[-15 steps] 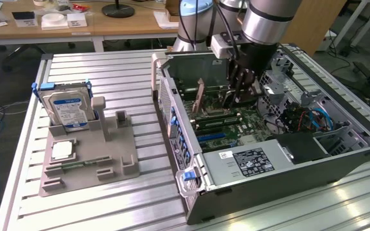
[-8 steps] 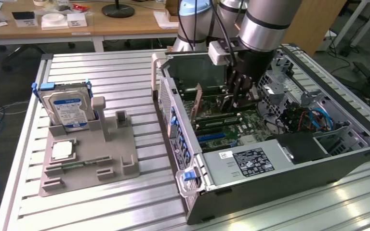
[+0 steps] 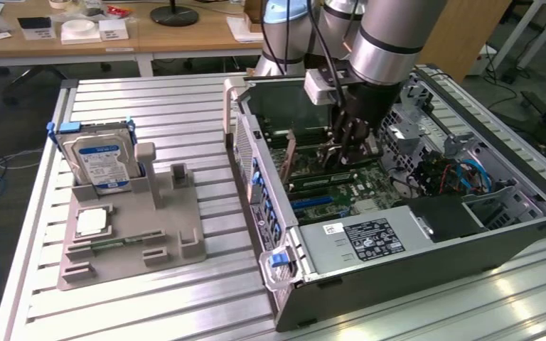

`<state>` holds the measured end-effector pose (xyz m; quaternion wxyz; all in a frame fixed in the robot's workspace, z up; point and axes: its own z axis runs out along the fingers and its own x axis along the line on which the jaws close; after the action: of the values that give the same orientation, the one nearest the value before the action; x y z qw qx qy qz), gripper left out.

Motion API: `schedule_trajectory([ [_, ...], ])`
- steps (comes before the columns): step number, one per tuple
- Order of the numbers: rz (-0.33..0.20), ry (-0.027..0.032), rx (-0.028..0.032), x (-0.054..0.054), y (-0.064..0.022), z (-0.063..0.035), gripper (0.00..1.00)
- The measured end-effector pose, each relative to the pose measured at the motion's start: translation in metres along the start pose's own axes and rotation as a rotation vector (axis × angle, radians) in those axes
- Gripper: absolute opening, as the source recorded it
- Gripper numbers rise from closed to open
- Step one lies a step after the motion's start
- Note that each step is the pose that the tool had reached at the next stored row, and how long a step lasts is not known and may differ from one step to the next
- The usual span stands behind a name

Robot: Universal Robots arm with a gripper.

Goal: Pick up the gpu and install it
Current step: 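Insert the gpu into the slot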

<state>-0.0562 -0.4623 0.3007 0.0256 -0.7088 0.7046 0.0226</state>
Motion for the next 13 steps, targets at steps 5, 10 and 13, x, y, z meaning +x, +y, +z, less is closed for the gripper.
schedule_trajectory([
  [5, -0.004, -0.0023, -0.0002, 0.003, 0.001, 0.0068, 0.28],
  [10, -0.006, -0.0031, -0.0004, 0.005, 0.0043, 0.0155, 0.28],
  [13, -0.008, -0.0037, -0.0005, 0.005, 0.0056, 0.0211, 0.28],
])
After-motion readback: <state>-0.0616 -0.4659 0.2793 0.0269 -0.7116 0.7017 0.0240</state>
